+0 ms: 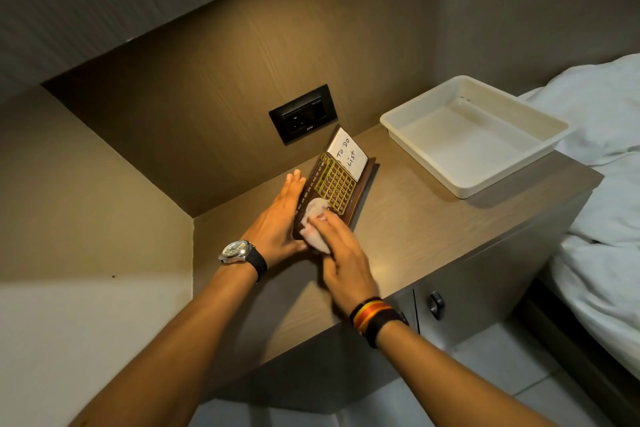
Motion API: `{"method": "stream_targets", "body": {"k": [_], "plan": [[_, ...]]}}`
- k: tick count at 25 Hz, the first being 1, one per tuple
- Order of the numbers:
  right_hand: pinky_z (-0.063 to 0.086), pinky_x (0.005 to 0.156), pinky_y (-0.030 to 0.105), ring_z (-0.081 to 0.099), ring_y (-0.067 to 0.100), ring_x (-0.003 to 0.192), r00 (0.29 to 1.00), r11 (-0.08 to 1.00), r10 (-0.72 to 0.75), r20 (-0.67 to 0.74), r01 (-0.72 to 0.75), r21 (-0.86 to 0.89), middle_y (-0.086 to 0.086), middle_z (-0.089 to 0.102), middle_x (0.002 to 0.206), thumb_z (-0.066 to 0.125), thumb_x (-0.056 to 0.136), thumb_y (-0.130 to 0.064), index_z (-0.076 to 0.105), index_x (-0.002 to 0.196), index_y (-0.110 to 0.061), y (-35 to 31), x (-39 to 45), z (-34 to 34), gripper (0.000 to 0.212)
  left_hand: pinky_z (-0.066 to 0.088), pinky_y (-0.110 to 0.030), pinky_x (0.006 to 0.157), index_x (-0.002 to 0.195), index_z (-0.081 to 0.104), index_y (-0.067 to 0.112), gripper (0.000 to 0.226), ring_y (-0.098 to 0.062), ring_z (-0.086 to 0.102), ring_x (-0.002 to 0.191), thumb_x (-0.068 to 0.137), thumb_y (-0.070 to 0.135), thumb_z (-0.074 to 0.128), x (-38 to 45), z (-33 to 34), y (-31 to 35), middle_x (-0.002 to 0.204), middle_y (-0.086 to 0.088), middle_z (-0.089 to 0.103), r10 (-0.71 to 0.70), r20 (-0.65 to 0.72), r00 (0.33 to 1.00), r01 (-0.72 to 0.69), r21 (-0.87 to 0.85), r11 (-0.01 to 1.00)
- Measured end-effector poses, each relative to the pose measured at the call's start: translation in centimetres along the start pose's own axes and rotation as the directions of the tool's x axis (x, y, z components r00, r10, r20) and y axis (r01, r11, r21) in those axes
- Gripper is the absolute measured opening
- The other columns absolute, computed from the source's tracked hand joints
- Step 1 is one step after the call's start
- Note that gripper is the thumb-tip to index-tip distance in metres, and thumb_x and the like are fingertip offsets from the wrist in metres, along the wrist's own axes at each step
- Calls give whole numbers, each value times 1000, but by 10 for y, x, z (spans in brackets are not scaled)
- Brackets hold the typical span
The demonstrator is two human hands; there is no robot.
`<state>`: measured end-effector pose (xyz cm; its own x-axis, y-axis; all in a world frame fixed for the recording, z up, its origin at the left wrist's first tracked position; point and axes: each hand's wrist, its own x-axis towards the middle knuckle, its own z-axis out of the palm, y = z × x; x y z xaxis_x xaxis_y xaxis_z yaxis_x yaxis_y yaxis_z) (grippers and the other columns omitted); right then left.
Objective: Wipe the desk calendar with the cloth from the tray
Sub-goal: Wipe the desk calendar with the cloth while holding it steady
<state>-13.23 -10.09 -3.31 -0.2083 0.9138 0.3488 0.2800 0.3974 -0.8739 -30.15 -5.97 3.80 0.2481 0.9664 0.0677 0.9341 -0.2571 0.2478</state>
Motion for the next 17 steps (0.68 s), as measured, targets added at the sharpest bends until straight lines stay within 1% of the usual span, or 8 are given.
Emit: {"method": "stream_targets", "body": {"k": [2,4,6,8,11,13,15,17], "plan": [[35,119,39,31,16,150,987,992,127,-94,-126,15,-4,35,161,53,88,5,44,150,-35,5,16,1,74,12,-33,124,160,-3,16,143,-14,-10,154,60,44,95,2,0,3,169,-3,-8,-8,6,1000,8,22,1000],[34,120,39,28,16,151,979,985,174,-108,-174,7,-4,33,162,54,88,5,42,150,-35,-5,19,7,75,15,-39,124,160,-2,15,141,-16,-8,155,61,39,95,4,0,6,169,-5,-7,-14,5,1000,13,34,999],[30,121,37,27,15,152,995,995,94,-38,-95,-16,-6,32,162,52,88,5,39,151,-38,-10,2,11,78,20,-47,124,160,0,13,133,-19,-7,155,67,34,93,2,-2,9,169,-7,-5,-20,1,1000,20,32,999],[30,121,34,31,13,150,1000,1000,26,16,-26,15,-5,36,161,50,88,5,40,151,-37,-4,-11,-1,76,18,-48,125,160,2,11,130,-20,-7,155,69,40,90,3,-7,13,169,-9,-4,-7,14,1000,6,62,998],[36,113,21,39,8,142,987,991,90,-134,-75,110,-2,41,158,48,91,2,44,150,-30,5,30,-29,67,6,-42,126,160,-3,11,148,-23,-8,155,56,61,90,11,-17,19,168,-11,-6,-14,64,998,3,178,984],[38,105,13,43,7,137,958,978,170,-232,-135,159,-1,43,156,51,96,-2,49,148,-26,9,74,-46,58,5,-42,126,160,-8,14,154,-22,-8,154,51,67,88,21,-23,25,169,-10,-7,-18,99,995,-2,205,979],[38,105,18,44,16,140,948,970,214,-233,-179,164,3,42,157,54,97,-4,52,146,-22,18,105,-54,52,4,-40,125,159,-11,18,158,-20,-10,154,47,66,90,30,-22,31,169,-8,-8,-29,119,992,7,182,983],[37,110,25,43,22,143,956,964,245,-160,-223,143,5,40,158,53,98,-3,51,147,-21,25,117,-51,52,6,-40,124,158,-12,20,160,-20,-10,154,45,63,93,33,-18,34,169,-7,-7,-53,124,991,37,128,991]]}}
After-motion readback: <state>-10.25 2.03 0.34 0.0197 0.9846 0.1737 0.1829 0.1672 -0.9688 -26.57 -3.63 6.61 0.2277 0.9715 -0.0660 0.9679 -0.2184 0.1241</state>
